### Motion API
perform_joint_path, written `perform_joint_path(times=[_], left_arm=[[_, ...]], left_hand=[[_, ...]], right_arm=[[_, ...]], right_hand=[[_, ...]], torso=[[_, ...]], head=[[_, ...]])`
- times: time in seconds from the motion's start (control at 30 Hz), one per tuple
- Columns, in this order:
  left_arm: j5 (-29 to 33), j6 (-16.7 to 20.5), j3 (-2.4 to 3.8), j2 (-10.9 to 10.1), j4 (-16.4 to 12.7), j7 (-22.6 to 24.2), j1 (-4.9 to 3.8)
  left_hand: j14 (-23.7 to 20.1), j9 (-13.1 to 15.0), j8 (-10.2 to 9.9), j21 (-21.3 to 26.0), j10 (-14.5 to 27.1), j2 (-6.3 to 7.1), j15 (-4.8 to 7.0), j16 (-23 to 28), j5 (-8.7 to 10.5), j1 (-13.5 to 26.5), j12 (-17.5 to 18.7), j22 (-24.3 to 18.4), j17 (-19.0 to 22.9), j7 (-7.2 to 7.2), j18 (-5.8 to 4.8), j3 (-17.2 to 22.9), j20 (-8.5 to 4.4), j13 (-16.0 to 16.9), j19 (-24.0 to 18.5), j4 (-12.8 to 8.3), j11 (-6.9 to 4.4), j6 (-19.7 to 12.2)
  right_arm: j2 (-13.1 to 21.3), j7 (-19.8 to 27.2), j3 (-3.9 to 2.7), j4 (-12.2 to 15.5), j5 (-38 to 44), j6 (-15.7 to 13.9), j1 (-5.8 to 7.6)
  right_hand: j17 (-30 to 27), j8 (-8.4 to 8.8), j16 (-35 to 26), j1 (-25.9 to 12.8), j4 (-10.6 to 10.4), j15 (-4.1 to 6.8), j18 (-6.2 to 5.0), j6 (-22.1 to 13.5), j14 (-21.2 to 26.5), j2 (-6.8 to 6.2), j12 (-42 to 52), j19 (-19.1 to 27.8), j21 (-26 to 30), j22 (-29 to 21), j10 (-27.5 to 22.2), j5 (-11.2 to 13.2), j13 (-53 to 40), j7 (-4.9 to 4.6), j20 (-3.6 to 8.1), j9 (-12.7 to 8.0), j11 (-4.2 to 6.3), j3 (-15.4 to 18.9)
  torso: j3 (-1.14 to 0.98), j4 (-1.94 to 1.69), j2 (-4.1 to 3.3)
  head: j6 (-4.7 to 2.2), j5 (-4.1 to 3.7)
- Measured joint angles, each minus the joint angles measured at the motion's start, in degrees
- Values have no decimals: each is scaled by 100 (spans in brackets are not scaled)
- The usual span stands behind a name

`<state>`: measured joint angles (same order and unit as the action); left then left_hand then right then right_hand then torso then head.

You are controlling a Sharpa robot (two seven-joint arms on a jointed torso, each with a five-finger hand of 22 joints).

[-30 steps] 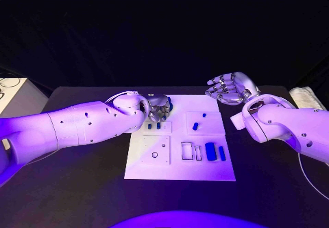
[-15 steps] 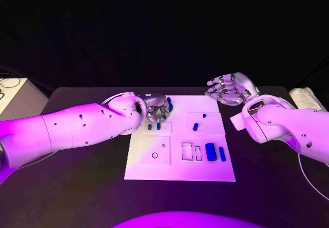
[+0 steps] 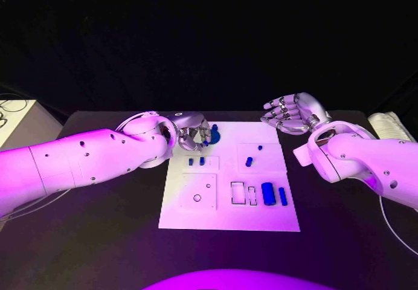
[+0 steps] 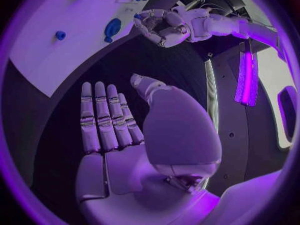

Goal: Assemble the parts on the task board

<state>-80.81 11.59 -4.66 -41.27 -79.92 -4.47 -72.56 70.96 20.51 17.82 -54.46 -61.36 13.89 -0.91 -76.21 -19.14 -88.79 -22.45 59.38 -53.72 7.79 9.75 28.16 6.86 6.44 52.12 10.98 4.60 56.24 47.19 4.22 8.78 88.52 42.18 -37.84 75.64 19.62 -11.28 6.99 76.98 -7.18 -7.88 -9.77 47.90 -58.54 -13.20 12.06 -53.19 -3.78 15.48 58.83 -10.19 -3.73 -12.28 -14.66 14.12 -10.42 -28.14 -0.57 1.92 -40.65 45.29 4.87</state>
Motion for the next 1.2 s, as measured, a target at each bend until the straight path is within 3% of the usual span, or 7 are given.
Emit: perform_joint_path(times=[0.43, 1.2], left_arm=[[92, -214, -45, -103, 173, -6, 23], [65, -403, -68, 22, 347, -27, 38]], left_hand=[[0, -1, -1, 1, -41, 0, 0, 0, 0, 0, 2, 0, 6, 19, 0, 0, 0, -1, 0, 0, 1, 19], [-1, -4, -1, 3, -40, 0, 0, 0, 0, 0, 32, 0, 23, 19, 0, 15, 0, 0, -1, -16, 1, 19]], right_arm=[[15, 0, 0, -1, 0, 3, 0], [16, 0, 0, 1, 0, 6, -1]], right_hand=[[-8, 0, 0, 0, 16, 0, 0, 0, 0, 0, 0, 0, 0, -16, 0, 0, 0, 0, 0, 0, 0, -17], [-16, 0, 0, 0, 16, 0, 0, 0, 0, 0, 0, 0, 0, -34, 0, 0, 0, 0, 0, -7, 0, -17]], torso=[[7, 0, -8], [-2, 14, -10]], head=[[2, 27], [4, 46]])
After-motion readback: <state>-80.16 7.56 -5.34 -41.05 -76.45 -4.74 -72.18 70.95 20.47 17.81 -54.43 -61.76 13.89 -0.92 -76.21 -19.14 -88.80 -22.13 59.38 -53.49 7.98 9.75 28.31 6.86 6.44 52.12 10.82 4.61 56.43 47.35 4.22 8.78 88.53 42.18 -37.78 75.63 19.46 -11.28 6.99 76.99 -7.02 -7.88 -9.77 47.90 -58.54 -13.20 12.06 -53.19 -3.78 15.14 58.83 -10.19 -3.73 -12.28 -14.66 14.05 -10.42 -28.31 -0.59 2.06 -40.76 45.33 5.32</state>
